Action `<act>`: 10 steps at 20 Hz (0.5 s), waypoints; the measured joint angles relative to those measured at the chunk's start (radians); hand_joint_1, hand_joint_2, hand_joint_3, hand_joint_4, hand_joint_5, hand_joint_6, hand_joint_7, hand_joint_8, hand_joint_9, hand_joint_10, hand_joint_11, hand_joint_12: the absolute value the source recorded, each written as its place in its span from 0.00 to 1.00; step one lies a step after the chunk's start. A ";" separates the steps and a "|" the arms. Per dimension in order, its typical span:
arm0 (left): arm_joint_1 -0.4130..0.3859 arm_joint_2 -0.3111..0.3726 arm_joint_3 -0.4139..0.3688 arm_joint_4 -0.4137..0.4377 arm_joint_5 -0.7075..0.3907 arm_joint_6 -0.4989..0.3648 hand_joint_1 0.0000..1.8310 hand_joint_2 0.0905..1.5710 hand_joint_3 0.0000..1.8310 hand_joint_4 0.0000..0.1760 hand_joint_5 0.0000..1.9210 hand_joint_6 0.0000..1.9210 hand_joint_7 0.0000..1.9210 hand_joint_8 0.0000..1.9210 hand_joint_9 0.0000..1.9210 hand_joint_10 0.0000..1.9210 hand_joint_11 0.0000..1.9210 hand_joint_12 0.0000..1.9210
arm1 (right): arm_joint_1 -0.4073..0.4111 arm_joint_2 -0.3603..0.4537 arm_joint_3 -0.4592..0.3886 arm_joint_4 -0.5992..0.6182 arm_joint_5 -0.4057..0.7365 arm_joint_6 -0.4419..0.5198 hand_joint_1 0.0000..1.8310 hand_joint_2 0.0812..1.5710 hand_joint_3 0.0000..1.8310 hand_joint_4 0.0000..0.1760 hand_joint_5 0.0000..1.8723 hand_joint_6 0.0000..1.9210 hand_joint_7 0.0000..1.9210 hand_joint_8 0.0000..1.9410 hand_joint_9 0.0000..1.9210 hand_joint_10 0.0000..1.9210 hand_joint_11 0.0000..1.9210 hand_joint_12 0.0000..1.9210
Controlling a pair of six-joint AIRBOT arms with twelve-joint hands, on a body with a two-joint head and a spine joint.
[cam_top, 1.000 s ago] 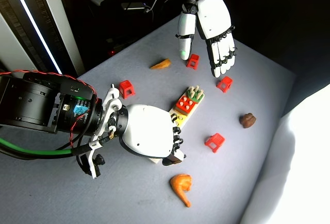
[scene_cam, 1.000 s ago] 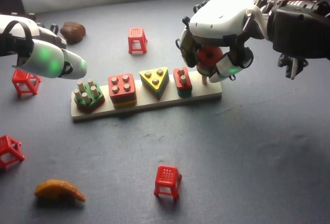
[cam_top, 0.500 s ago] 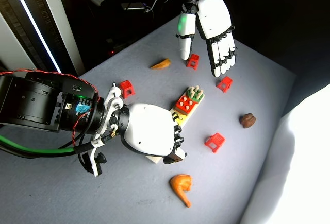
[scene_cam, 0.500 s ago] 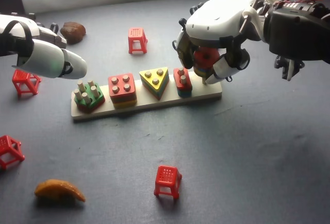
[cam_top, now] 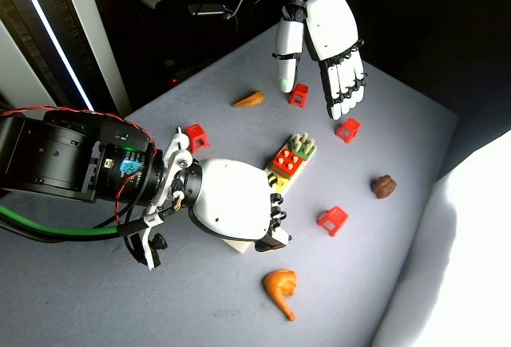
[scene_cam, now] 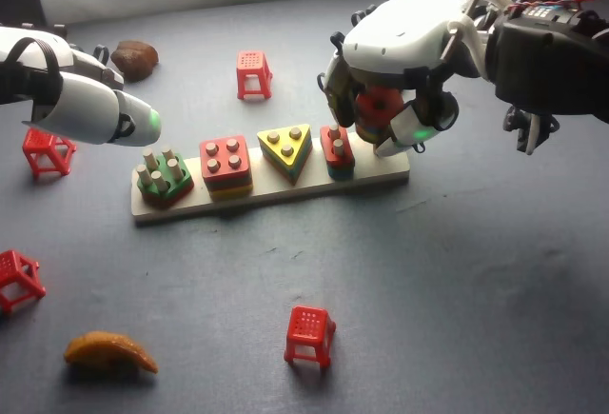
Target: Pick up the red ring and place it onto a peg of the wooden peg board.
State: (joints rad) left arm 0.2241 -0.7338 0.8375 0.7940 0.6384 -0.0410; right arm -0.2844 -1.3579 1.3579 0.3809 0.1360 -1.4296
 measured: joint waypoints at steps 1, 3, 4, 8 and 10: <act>0.000 0.000 0.000 0.000 0.000 0.000 0.00 0.81 0.00 0.00 0.08 0.00 0.08 0.00 0.06 0.00 0.00 0.12 | 0.000 0.002 0.000 0.000 -0.003 0.000 0.65 0.74 0.00 0.00 0.47 0.64 0.45 0.56 0.55 0.01 0.29 0.69; 0.000 0.000 0.000 0.000 0.000 0.000 0.00 0.81 0.00 0.00 0.07 0.00 0.07 0.00 0.05 0.00 0.00 0.10 | 0.000 0.010 -0.011 0.000 -0.007 0.000 0.65 0.73 0.00 0.00 0.48 0.64 0.45 0.56 0.55 0.01 0.28 0.69; 0.000 0.000 0.000 0.000 0.000 0.000 0.00 0.81 0.00 0.00 0.07 0.00 0.07 0.00 0.05 0.00 0.00 0.09 | 0.000 0.014 -0.016 0.000 -0.009 0.000 0.65 0.73 0.00 0.00 0.48 0.63 0.46 0.54 0.55 0.01 0.29 0.69; 0.000 0.000 0.000 0.000 0.000 0.000 0.00 0.81 0.00 0.00 0.06 0.00 0.06 0.00 0.04 0.00 0.00 0.07 | 0.002 0.019 -0.036 0.001 -0.016 0.000 0.66 0.73 0.00 0.00 0.48 0.63 0.46 0.54 0.55 0.01 0.29 0.69; 0.000 0.000 0.000 0.000 0.000 0.000 0.00 0.81 0.00 0.00 0.08 0.00 0.08 0.00 0.06 0.00 0.00 0.11 | 0.008 0.017 -0.038 0.000 -0.030 0.000 0.65 0.74 0.00 0.00 0.47 0.65 0.45 0.56 0.54 0.01 0.28 0.68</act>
State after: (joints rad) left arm 0.2241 -0.7338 0.8375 0.7940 0.6384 -0.0414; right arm -0.2768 -1.3407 1.3201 0.3813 0.1059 -1.4300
